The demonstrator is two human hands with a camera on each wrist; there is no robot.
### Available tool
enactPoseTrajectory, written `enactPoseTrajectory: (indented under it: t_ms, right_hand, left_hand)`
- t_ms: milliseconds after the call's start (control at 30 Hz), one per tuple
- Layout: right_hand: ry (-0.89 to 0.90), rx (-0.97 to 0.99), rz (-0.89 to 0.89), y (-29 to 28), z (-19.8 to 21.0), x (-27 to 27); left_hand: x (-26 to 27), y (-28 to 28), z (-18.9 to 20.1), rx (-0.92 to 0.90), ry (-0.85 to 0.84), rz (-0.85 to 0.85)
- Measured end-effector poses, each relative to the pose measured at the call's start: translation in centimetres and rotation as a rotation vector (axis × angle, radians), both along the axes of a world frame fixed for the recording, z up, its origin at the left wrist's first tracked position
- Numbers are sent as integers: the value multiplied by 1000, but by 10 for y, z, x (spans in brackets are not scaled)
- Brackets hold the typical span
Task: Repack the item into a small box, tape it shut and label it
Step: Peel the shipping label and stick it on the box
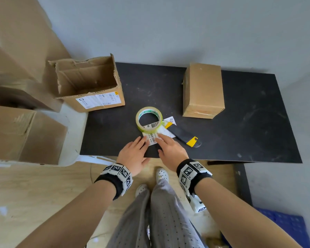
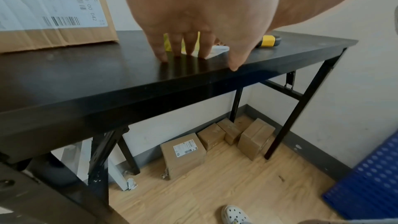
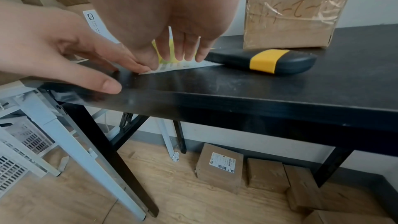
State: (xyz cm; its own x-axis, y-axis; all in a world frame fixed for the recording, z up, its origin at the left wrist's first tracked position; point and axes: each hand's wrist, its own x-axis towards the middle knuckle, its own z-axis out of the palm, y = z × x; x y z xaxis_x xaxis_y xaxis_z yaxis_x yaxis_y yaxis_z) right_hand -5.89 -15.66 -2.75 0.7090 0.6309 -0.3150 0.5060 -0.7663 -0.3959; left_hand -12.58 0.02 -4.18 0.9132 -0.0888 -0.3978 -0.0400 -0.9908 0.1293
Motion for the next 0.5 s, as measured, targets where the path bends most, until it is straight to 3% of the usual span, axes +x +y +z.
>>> enactPoseTrajectory:
  t_ms: [233,500]
  right_hand:
    - [16,-52,52,-5,-7,1]
    - [-41,-46,134,-19,-21,-4]
  left_hand:
    - [-1,-1,-4,1,-72,-120]
    - [8,-1,-9,14,-140,-129]
